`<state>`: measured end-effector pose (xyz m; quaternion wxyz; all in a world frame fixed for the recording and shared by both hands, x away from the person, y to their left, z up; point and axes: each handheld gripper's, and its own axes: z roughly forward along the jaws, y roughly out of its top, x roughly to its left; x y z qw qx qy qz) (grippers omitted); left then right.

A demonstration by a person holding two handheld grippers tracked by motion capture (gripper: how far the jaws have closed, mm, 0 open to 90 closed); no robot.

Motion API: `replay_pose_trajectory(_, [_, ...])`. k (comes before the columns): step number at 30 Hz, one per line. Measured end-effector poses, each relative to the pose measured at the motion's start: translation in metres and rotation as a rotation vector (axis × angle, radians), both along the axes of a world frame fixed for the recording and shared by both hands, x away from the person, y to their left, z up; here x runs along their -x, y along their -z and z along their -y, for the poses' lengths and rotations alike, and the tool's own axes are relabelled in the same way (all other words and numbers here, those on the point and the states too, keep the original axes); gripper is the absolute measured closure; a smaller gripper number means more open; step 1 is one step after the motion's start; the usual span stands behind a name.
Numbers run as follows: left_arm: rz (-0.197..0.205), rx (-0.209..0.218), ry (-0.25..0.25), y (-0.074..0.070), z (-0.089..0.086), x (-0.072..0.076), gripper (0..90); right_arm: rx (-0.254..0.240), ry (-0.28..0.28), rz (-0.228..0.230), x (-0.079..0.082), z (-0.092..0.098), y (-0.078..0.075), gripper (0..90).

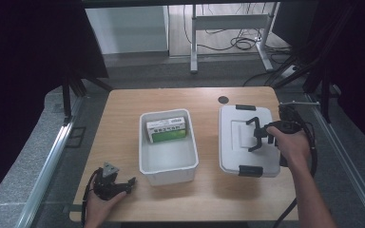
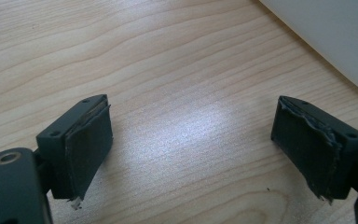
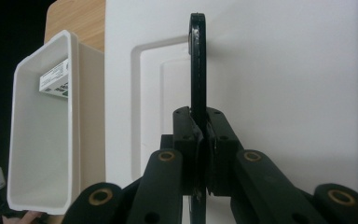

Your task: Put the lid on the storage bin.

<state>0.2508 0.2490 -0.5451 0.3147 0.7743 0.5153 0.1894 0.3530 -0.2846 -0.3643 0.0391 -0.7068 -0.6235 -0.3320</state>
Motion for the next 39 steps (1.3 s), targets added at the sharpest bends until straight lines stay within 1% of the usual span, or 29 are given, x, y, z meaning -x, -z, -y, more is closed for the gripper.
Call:
replay_pose_trajectory(1, [0.0, 0.0, 0.0, 0.0, 0.0, 0.0, 12.4, -0.002, 0.0, -0.002, 0.0, -0.001, -0.002, 84.8])
replay_pose_trajectory(7, [-0.001, 0.0, 0.001, 0.0, 0.0, 0.0, 12.4, -0.013, -0.018, 0.023, 0.004, -0.008, -0.014, 84.8])
replay_pose_trajectory(8, [-0.001, 0.0, 0.001, 0.0, 0.0, 0.0, 12.4, -0.013, -0.027, 0.025, 0.005, -0.01, -0.018, 84.8])
replay_pose_trajectory(9, [-0.001, 0.0, 0.001, 0.0, 0.0, 0.0, 12.4, -0.013, -0.027, 0.025, 0.005, -0.01, -0.018, 84.8])
replay_pose_trajectory(10, [-0.001, 0.0, 0.001, 0.0, 0.0, 0.0, 12.4, -0.012, -0.037, 0.033, 0.005, -0.013, -0.021, 84.8])
replay_pose_trajectory(17, [0.0, 0.002, 0.0, 0.0, 0.0, 0.0, 12.4, -0.018, -0.055, 0.042, 0.004, -0.023, -0.027, 84.8])
replay_pose_trajectory(19, [-0.001, 0.002, 0.0, 0.0, 0.0, 0.0, 12.4, -0.023, -0.067, 0.045, 0.003, -0.029, -0.027, 84.8])
replay_pose_trajectory(21, [-0.002, 0.002, 0.0, 0.0, 0.0, 0.001, 12.4, -0.028, -0.068, 0.04, 0.003, -0.031, -0.027, 84.8])
replay_pose_trajectory(25, [-0.002, 0.002, 0.0, 0.0, 0.0, 0.001, 12.4, -0.041, -0.081, 0.047, 0.0, -0.038, -0.029, 84.8])
replay_pose_trajectory(26, [-0.002, 0.002, 0.0, 0.0, 0.0, 0.001, 12.4, -0.045, -0.088, 0.05, 0.0, -0.042, -0.031, 84.8])
replay_pose_trajectory(29, [-0.001, 0.002, 0.0, 0.0, 0.0, 0.0, 12.4, -0.046, -0.093, 0.056, 0.0, -0.046, -0.034, 84.8])
replay_pose_trajectory(31, [-0.002, 0.002, 0.0, 0.0, 0.0, 0.0, 12.4, -0.048, -0.101, 0.061, -0.001, -0.05, -0.038, 84.8])
replay_pose_trajectory(36, [-0.002, 0.002, 0.001, 0.0, 0.0, 0.001, 12.4, -0.058, -0.107, 0.068, -0.001, -0.057, -0.043, 84.8])
replay_pose_trajectory(39, [-0.002, 0.002, 0.001, 0.0, 0.0, 0.0, 12.4, -0.056, -0.107, 0.071, -0.001, -0.059, -0.044, 84.8])
